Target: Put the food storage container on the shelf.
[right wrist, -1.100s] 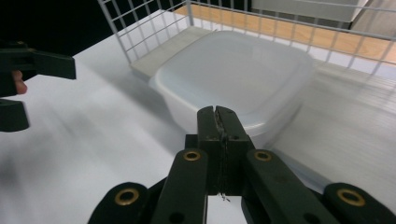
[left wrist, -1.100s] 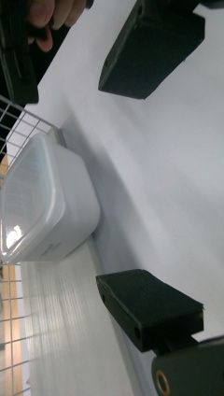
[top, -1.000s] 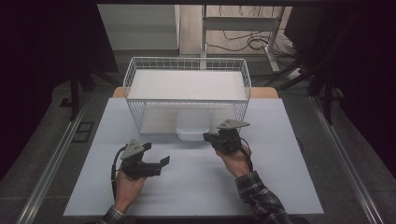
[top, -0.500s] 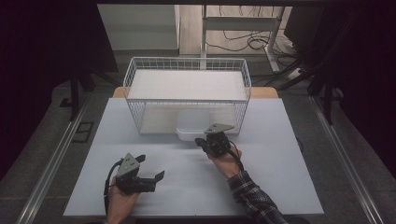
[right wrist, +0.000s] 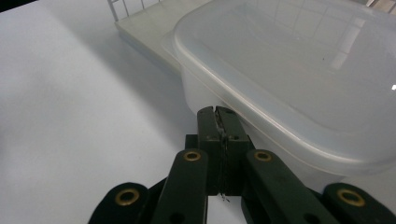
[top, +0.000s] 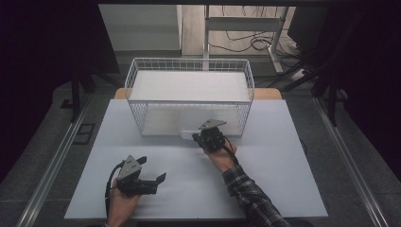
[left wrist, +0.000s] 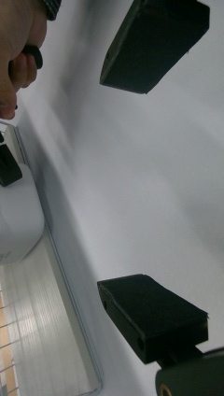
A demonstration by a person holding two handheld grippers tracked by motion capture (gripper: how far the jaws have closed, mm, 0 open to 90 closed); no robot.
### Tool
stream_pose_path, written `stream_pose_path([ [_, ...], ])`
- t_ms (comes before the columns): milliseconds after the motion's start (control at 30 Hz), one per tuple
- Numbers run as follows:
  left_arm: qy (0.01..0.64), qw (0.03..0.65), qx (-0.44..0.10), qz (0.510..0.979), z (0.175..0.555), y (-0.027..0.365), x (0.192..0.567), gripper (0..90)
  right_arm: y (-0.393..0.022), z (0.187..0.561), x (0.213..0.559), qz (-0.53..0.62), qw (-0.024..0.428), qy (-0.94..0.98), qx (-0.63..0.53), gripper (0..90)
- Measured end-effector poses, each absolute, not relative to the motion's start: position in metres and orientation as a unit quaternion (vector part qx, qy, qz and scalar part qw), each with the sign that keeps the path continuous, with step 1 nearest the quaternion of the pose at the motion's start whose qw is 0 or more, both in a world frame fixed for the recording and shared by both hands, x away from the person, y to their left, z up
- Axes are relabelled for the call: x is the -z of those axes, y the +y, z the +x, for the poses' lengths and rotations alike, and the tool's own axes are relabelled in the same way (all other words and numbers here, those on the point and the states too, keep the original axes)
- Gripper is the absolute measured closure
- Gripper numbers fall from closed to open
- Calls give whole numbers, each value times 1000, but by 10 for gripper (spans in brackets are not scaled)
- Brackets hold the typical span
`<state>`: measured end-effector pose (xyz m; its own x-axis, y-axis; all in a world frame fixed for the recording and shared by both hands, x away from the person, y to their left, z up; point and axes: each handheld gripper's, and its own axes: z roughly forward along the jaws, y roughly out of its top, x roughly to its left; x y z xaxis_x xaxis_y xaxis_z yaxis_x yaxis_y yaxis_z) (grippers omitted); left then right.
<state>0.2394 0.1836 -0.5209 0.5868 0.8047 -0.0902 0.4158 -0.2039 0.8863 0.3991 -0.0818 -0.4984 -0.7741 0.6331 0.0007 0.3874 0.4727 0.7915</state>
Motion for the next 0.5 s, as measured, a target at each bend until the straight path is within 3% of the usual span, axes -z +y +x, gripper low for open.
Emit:
stream_pose_path([
  [500,412,479,-195,751,241,186,521,58,-78,419,501,316,164,842,-404,889],
])
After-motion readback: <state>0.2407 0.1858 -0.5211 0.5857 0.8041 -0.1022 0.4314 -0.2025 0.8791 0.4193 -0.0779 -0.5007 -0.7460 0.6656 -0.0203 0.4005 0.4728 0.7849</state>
